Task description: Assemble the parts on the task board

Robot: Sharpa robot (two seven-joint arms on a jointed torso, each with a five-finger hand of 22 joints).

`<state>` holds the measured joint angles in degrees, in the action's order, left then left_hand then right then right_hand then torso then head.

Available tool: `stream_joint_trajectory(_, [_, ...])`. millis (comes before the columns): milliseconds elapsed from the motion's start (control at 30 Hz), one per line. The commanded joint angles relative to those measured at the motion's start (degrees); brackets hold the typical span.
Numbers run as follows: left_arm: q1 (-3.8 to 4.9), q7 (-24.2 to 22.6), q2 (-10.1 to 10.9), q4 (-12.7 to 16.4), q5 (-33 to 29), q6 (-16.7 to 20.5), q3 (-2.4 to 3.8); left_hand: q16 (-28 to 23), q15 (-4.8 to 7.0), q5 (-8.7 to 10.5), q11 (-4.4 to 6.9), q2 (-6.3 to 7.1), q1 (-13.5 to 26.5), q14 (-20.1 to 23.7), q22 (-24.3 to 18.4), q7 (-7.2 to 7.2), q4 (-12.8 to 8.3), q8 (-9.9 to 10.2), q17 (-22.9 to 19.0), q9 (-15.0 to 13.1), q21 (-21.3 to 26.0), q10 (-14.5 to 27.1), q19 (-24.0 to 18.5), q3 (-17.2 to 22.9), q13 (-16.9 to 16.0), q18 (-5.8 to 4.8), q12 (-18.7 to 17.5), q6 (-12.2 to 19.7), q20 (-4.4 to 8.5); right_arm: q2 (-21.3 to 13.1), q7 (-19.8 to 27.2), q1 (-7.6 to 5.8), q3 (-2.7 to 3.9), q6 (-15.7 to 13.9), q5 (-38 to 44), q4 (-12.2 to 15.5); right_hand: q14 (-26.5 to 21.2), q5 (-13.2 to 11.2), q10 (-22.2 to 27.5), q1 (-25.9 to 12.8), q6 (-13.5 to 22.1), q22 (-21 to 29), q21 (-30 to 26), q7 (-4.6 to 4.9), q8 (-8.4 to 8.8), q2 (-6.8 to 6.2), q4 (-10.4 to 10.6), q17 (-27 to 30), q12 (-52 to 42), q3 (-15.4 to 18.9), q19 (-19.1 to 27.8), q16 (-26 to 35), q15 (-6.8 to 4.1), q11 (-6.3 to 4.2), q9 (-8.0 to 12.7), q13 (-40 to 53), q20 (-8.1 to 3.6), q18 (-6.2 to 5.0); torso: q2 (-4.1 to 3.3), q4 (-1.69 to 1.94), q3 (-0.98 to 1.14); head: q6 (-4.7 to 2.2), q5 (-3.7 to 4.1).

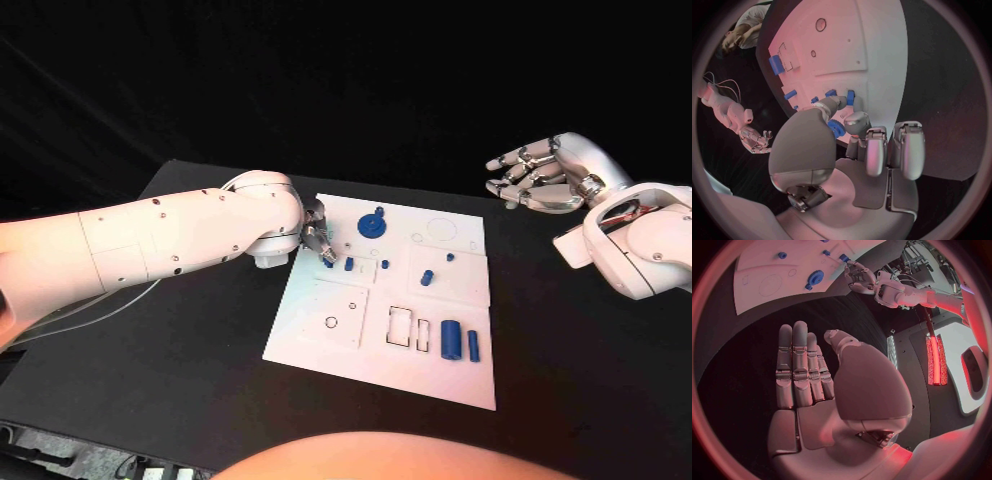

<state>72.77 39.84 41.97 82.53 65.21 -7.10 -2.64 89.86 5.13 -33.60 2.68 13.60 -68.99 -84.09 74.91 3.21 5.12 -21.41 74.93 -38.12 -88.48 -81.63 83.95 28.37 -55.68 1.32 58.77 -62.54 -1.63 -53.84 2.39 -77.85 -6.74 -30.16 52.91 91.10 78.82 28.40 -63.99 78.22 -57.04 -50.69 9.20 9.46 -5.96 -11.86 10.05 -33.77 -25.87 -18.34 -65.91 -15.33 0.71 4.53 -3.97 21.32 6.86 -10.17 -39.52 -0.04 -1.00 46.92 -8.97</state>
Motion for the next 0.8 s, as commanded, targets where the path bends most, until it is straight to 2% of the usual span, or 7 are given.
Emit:
stream_joint_trajectory(33, [-0.16,1.4,-0.2,0.0,-0.1,-1.5,-0.12,0.1,0.48,0.44,0.3,-0.6,0.1,-5.9,14.0,-2.1,-4.9,-0.1,15.1,-0.5,-0.2,-0.9,5.0,4.1,-0.1,-0.89,0.3,-1.5,0.37,0.0,0.5,0.03,0.0,0.0,0.2,0.1,0.1,0.3,0.0,-0.5,0.2,0.0,-0.2,0.04,0.03,0.04,-0.2,-0.1,0.3,-0.2,-0.3,0.2,0.08,0.16,0.0,0.0,0.22,-0.22,-0.01,-0.02,0.0,0.12,-0.03])
stream_joint_trajectory(800, [-0.15,1.8,-0.5,-0.3,1.0,-2.3,-0.11,0.1,0.99,0.75,0.94,-1.28,1.3,-5.9,14.4,-3.09,-3.5,0.3,15.1,-0.2,-0.7,-1.7,5.4,-0.2,-1.6,-1.04,1.6,-2.7,0.34,-0.4,0.5,0.03,0.0,-0.1,0.2,0.3,0.1,0.3,0.0,-0.5,0.2,0.0,-0.2,0.04,0.03,0.04,-0.2,-0.1,0.3,-0.2,-0.3,0.2,0.08,0.16,0.0,0.0,0.22,-0.22,0.01,-0.02,-0.01,0.57,-0.09])
